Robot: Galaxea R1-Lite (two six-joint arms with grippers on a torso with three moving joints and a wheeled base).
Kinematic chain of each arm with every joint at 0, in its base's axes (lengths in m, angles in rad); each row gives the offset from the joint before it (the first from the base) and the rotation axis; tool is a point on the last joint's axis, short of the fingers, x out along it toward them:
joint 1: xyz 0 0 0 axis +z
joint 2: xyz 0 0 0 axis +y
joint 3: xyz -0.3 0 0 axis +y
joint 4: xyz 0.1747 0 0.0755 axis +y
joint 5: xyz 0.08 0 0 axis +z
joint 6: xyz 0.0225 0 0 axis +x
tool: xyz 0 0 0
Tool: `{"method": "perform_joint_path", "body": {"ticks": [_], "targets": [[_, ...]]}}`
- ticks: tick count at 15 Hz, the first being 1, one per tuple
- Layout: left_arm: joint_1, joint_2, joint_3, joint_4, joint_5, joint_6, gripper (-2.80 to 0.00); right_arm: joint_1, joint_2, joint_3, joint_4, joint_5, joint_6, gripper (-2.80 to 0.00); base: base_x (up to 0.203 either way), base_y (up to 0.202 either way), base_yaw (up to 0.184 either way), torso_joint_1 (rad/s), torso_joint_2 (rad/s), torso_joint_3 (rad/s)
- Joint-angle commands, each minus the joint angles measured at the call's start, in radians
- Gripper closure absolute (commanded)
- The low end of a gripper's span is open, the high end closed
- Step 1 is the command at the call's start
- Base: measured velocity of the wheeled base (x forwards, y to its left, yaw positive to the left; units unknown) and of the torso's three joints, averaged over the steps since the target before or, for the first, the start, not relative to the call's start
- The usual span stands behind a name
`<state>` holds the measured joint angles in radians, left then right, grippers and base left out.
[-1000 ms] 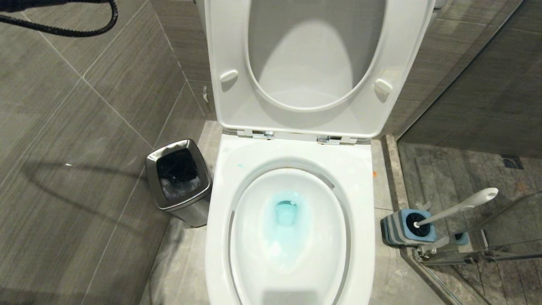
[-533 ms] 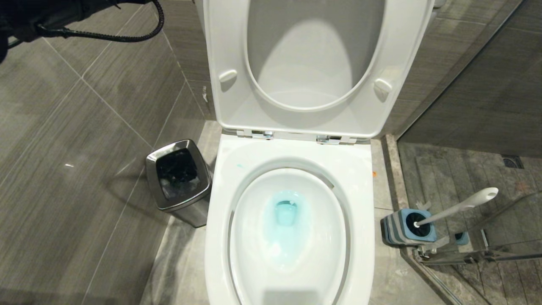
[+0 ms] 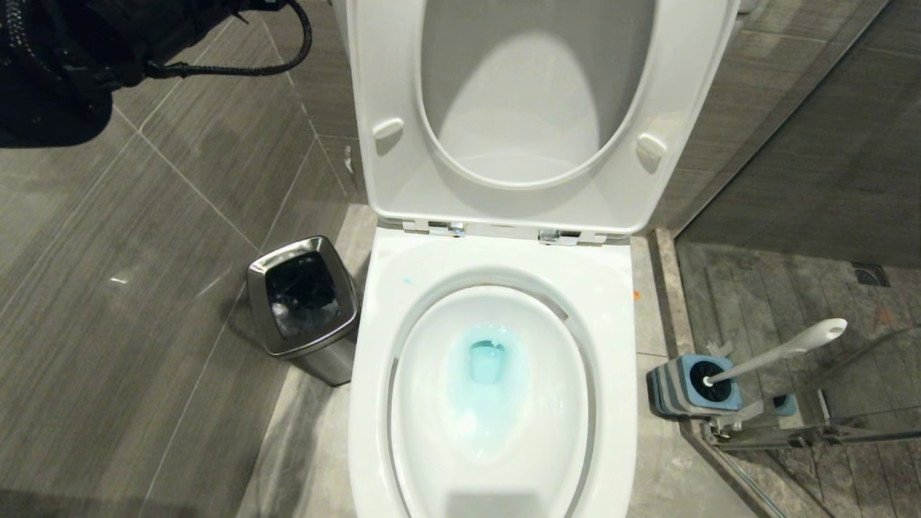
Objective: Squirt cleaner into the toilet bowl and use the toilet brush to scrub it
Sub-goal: Flush the toilet
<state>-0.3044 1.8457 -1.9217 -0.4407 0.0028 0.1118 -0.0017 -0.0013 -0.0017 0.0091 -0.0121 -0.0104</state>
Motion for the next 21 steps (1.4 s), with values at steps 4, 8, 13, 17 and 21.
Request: {"method": "perform_joint_path", "body": {"ticks": [4,8,13,17,21], "targets": [[-0.014,0.063,-0.016,-0.073,0.003,-0.017,0.0,0.0,0.001,0.0,0.0,0.0,0.0,0.0,0.0,0.0,0.0,0.0,0.0,0.0],[-0.019,0.106,0.001,-0.111,0.005,-0.015,0.0,0.0,0.0,0.0,0.0,0.0,0.0,0.0,0.0,0.0,0.0,0.0,0.0,0.0],[-0.022,0.121,0.013,-0.113,0.003,-0.021,0.0,0.0,0.001,0.0,0.0,0.0,0.0,0.0,0.0,0.0,0.0,0.0,0.0,0.0],[-0.022,0.136,0.009,-0.105,0.003,-0.021,0.0,0.0,0.001,0.0,0.0,0.0,0.0,0.0,0.0,0.0,0.0,0.0,0.0,0.0],[-0.033,0.171,-0.019,-0.043,-0.003,-0.023,0.0,0.0,0.001,0.0,0.0,0.0,0.0,0.0,0.0,0.0,0.0,0.0,0.0,0.0]]}}
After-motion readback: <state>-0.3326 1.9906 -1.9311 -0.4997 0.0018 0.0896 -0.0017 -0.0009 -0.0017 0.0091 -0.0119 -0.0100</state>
